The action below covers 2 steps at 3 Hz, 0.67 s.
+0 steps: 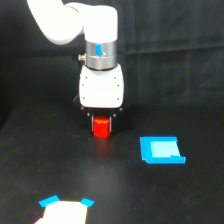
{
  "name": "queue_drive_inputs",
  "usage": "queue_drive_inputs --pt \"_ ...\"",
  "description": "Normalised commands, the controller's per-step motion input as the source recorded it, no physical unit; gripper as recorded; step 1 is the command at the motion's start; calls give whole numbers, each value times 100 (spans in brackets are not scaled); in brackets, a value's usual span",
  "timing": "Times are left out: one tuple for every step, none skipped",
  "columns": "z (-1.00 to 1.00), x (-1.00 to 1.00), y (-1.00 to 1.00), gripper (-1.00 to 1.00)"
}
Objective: Pick up the red object from the table
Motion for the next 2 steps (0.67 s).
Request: queue_drive_inputs --pt "15 -99 -19 55" --pt "92 -65 -85 -100"
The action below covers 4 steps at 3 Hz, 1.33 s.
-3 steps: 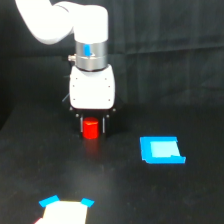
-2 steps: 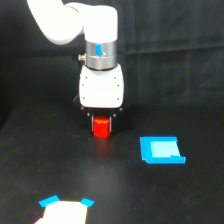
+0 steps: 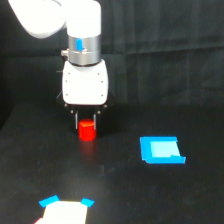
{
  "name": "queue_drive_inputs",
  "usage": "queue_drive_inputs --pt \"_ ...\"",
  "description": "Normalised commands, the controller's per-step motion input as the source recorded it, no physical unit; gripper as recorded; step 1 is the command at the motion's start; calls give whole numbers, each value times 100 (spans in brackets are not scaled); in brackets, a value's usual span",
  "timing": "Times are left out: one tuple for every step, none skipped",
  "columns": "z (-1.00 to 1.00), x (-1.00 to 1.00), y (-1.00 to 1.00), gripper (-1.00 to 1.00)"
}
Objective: Pick up the red object from the table
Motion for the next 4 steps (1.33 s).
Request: queue_drive_inputs --pt "100 -92 77 7" --pt "91 -95 90 -26" --pt "100 -58 -86 -100" --pt "97 -11 -54 -100"
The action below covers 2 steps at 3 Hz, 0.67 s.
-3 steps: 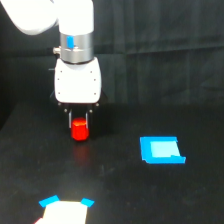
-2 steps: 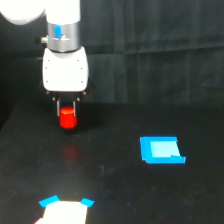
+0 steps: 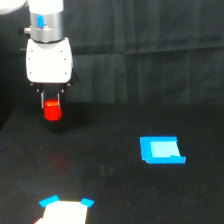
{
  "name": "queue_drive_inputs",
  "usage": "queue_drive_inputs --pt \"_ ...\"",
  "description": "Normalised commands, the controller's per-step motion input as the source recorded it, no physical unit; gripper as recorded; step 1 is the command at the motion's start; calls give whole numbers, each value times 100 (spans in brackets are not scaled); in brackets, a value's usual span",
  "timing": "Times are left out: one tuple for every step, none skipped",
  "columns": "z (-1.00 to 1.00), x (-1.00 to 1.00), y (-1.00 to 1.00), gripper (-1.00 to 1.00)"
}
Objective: Pick up the red object from the table
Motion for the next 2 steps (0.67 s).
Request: queue_drive_inputs --pt "95 2 -46 -95" --pt "100 4 -26 -100"
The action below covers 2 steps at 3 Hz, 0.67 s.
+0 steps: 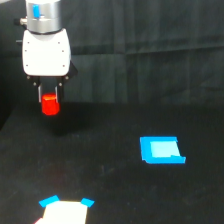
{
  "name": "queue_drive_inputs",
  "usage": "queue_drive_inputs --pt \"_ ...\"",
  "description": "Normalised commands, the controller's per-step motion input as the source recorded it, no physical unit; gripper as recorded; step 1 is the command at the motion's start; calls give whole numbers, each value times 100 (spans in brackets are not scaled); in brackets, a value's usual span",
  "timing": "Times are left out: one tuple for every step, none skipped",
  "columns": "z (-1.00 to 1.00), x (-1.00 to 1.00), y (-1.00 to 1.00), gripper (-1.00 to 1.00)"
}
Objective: Pick up the red object from the table
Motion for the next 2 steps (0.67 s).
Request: queue_drive_inputs --pt "100 18 -15 -100" --pt "35 11 37 -94"
